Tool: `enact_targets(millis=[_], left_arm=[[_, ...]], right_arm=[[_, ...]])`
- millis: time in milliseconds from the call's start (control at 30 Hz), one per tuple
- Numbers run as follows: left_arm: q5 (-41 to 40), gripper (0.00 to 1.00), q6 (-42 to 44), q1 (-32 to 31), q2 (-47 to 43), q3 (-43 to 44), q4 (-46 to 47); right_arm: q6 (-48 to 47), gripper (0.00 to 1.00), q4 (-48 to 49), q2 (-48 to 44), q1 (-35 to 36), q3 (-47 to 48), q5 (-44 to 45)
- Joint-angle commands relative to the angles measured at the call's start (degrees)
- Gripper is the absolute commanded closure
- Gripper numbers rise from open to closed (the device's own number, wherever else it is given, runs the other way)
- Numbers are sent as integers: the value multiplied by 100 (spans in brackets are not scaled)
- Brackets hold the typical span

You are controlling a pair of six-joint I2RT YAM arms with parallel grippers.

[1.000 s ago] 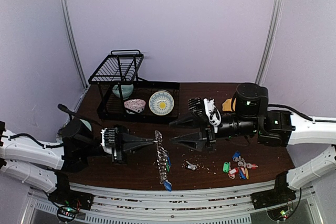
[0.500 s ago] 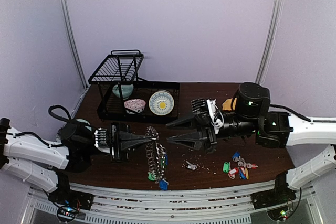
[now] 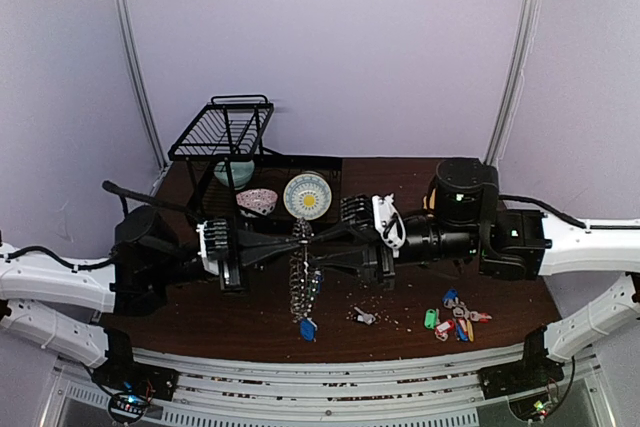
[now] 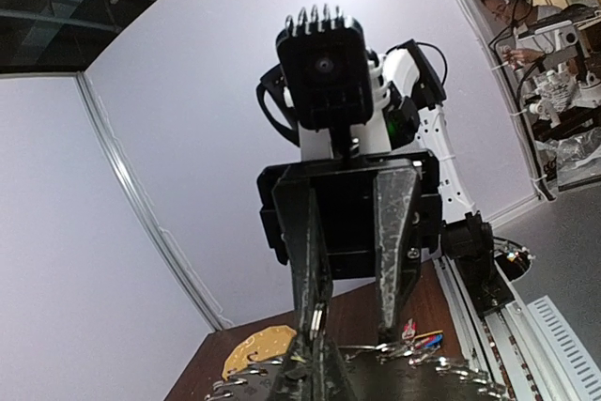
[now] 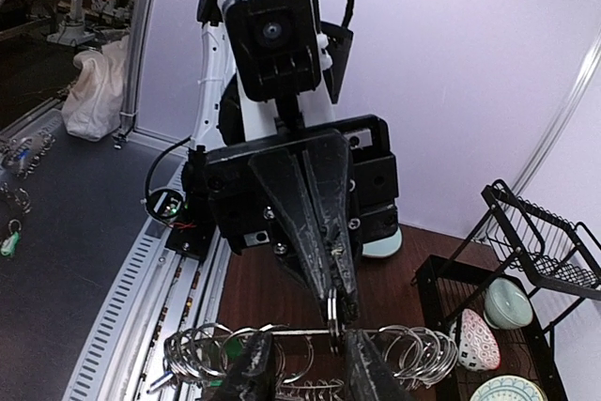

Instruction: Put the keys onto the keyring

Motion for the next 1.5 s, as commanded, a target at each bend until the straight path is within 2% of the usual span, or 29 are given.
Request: enact_targets(millis=[0, 200, 300, 367, 600, 767, 933, 1300, 1467], left_arm=[[-791, 100, 243, -18, -398, 638, -1644], [-1692, 100, 118, -27, -452, 1975, -5082], [-2022, 100, 25, -62, -236, 2480, -6087], [-2136, 100, 18, -108, -144, 2687, -6409], [-2236, 100, 158, -141, -119, 2779, -6594], [-2206, 100, 145, -175, -131, 2753, -6478], [-2119, 100, 165, -184, -233, 2631, -6356], [-2037, 100, 142, -185, -354, 2500, -6241], [-2022, 100, 149, -185, -343, 2511, -6233]], right_arm=[[-405, 73, -707, 78, 48, 373, 757], [-795, 61, -1341, -62, 46, 444, 1772], [-902, 61, -1631, 57, 26, 610, 1931], [-894, 63, -1691, 142, -15, 686, 1980], [-585, 63, -1452, 167, -293, 820, 1177], [-229, 72, -1512, 546, -316, 1110, 760], [331, 74, -1173, 753, -524, 1086, 172], [550, 80, -1066, 1090, -639, 1222, -155], [487, 87, -1159, 1219, -636, 1331, -218]])
